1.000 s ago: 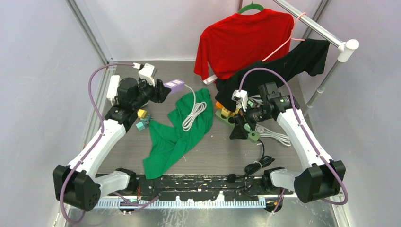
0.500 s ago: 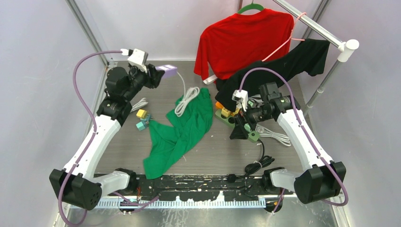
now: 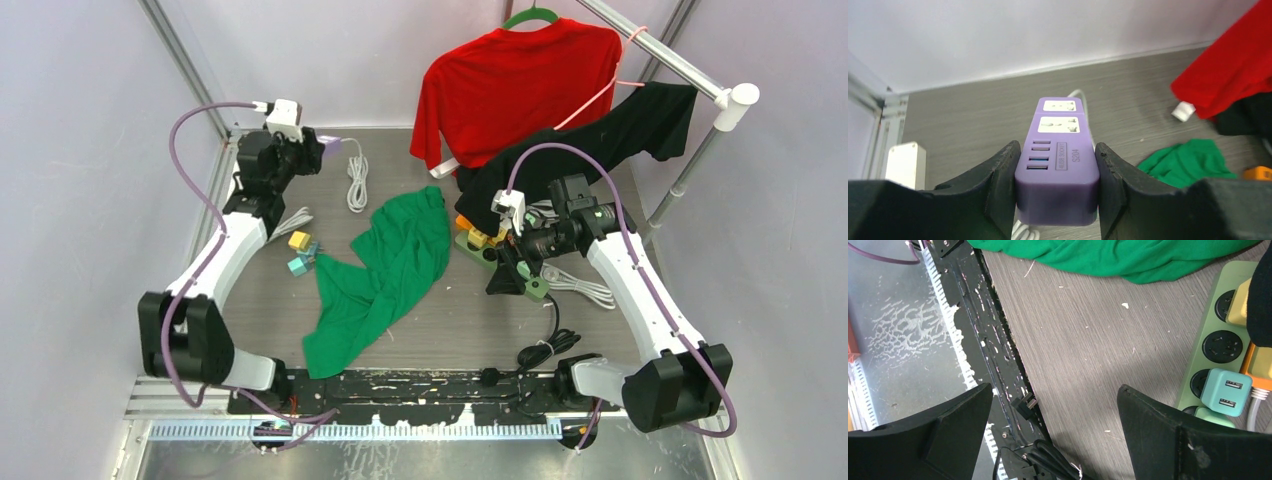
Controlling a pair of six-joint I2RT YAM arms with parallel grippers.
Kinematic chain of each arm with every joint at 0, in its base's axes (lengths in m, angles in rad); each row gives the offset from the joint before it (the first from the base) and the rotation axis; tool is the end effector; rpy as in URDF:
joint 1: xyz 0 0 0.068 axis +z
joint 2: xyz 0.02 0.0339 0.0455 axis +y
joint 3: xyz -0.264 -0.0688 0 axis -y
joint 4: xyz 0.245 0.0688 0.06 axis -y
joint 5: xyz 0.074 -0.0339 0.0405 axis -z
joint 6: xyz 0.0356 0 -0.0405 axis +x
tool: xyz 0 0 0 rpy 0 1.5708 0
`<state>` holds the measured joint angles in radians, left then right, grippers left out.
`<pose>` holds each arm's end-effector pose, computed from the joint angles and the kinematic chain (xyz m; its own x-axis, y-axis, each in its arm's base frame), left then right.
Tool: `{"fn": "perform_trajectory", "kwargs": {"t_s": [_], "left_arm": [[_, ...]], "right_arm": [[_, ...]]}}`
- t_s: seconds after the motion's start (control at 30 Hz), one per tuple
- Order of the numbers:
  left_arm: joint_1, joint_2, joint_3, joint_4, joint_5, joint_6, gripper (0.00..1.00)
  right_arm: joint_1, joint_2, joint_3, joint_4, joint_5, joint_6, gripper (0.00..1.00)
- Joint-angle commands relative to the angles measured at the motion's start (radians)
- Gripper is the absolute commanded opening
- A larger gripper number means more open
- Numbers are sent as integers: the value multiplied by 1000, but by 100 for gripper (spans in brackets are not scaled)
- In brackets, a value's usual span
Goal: Pull the plug off the socket
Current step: Place the socket at the center of the board.
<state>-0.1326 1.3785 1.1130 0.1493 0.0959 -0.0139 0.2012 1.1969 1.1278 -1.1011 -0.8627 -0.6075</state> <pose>0.3271 -0.0471 0.3536 -0.1181 0.0018 -0.9930 0.2243 0.9742 -0.0249 0.2004 0.0685 0.3127 -0.5010 -0.4811 -0.7195 -0.8601 0.3696 0.3517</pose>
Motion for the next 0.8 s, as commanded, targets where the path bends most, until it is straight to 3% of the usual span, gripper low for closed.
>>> {"fn": "perform_trajectory", "kwargs": {"t_s": [0.0, 0.53, 0.6, 0.77], "left_arm": [[46, 89, -40, 148, -25, -34, 0], [184, 394, -45, 143, 29, -50, 1], [184, 408, -38, 127, 19, -53, 3], [184, 423, 3, 36, -2, -52, 21]], "right_arm": [[-2, -28, 14, 4, -28, -4, 100], [-3, 3, 10, 6, -18, -4, 100], [-2, 6, 10, 7, -17, -4, 99], [-2, 7, 9, 7, -15, -4, 99]]}}
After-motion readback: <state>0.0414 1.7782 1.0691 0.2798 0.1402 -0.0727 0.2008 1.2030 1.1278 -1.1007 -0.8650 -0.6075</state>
